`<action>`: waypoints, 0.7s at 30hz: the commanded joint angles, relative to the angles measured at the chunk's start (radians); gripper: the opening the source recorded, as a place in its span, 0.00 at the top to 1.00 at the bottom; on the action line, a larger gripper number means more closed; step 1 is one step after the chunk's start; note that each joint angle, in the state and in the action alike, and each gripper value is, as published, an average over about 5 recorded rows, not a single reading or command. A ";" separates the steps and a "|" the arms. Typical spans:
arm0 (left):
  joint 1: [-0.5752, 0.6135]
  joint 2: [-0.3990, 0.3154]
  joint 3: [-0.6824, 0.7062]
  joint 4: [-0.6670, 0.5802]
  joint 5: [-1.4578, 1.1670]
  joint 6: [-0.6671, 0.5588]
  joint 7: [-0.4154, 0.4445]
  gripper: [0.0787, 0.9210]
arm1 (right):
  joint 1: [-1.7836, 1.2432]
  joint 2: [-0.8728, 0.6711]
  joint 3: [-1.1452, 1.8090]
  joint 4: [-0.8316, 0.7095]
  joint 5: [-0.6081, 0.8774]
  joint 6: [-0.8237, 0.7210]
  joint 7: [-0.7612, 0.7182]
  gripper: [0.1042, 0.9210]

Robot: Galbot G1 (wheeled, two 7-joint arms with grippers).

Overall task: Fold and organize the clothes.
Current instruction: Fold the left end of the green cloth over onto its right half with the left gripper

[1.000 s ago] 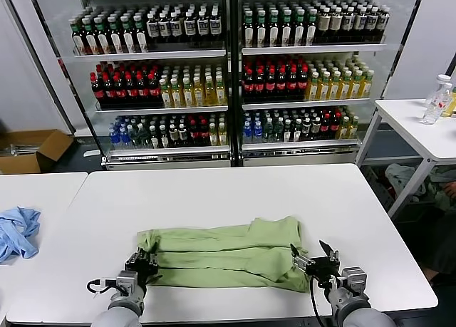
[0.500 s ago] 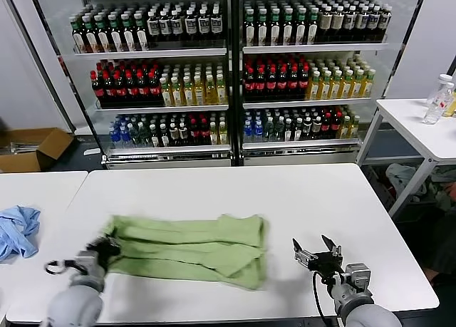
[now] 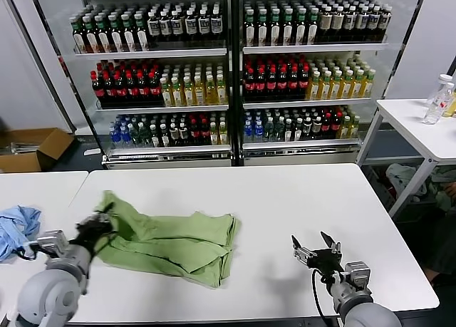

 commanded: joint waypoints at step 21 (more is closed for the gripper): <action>-0.078 -0.181 0.388 -0.173 0.147 0.080 0.105 0.72 | 0.016 -0.001 -0.024 -0.006 -0.001 0.044 -0.008 0.12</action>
